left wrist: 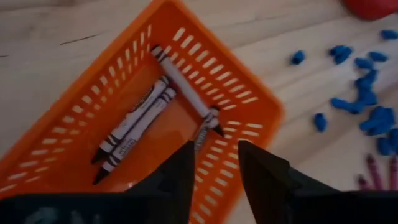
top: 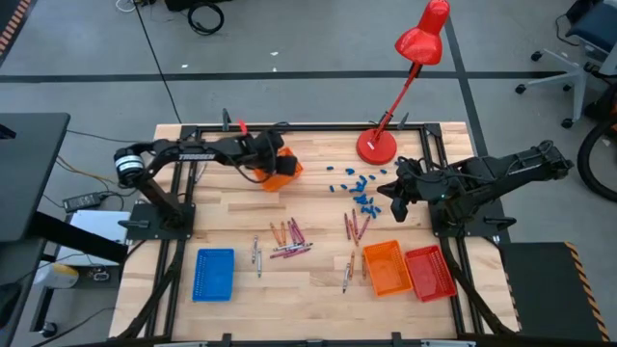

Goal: Sort crayons
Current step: Put the black crayon into the top orange bin

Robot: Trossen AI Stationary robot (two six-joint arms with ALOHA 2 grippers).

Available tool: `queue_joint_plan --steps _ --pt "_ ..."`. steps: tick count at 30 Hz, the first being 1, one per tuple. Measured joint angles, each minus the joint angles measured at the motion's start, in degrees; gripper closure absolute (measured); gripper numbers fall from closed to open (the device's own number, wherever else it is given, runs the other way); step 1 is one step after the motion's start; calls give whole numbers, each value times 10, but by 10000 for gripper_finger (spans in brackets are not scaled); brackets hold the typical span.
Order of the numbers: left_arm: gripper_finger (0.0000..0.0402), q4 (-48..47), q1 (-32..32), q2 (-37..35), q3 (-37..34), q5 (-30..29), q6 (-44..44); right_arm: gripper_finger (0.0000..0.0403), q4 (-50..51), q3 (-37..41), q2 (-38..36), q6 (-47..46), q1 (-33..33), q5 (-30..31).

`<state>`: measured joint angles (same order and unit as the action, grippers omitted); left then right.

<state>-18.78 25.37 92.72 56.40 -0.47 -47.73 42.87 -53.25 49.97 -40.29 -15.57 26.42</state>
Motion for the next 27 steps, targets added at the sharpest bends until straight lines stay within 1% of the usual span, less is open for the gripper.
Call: queue_joint_plan --steps 3,7,9,12,15,17,24,27 --pt "238 2 0 15 0 0 8 395 0 0 0 -1 0 -4" --pt "229 3 0 31 10 0 14 395 0 0 0 -2 0 -7" --pt "228 -5 -3 42 37 -1 19 395 -1 0 0 -2 -1 -7" --pt "228 -21 -10 64 99 -13 30 395 -3 0 0 0 0 -7" --pt "228 -84 -16 90 166 -53 39 395 -3 0 0 -2 0 -7" --pt "228 -128 -14 105 188 -69 39 395 -3 0 0 -11 -1 -7" --pt "228 -179 -13 109 193 -63 17 395 -3 0 0 -26 -1 -8" --pt "228 -180 -13 111 193 -63 6 395 -4 0 0 -19 -1 -1"
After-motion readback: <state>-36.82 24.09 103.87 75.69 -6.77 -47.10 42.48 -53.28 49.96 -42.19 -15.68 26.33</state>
